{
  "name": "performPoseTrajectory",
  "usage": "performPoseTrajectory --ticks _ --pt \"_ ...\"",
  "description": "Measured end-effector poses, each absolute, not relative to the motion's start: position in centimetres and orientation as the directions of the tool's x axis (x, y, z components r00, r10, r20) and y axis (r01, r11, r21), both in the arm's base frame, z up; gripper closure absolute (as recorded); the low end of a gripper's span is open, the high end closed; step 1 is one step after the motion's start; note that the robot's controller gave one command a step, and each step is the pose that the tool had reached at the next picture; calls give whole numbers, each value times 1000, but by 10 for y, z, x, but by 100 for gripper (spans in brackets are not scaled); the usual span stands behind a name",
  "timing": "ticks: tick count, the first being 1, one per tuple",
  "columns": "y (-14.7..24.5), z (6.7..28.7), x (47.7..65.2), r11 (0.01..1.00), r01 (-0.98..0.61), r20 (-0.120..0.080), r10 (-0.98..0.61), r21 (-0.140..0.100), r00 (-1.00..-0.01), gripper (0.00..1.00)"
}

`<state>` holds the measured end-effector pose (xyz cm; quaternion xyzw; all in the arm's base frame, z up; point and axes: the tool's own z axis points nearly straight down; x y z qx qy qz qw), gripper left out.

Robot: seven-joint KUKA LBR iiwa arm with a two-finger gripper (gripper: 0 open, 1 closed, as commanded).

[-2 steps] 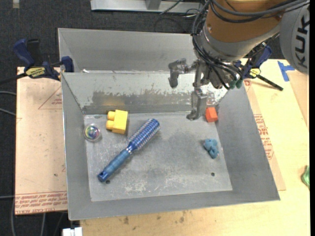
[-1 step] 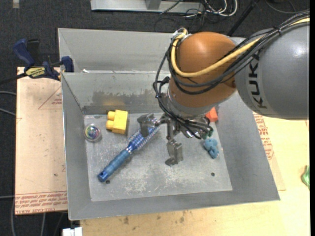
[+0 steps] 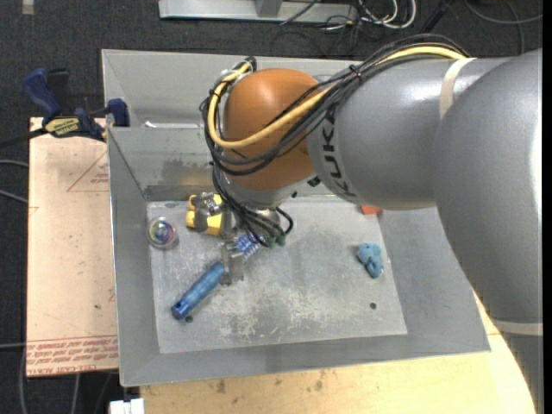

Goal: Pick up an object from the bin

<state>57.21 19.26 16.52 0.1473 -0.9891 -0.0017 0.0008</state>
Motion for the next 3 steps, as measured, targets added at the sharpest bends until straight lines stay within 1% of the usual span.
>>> performPoseTrajectory --ticks 1,2,3 --pt "191 65 538 942 -337 8 -337 2 -942 0" --pt "192 70 541 942 -335 -1 -335 2 -942 100" --pt "200 222 535 937 -349 -9 -349 1 -937 100"
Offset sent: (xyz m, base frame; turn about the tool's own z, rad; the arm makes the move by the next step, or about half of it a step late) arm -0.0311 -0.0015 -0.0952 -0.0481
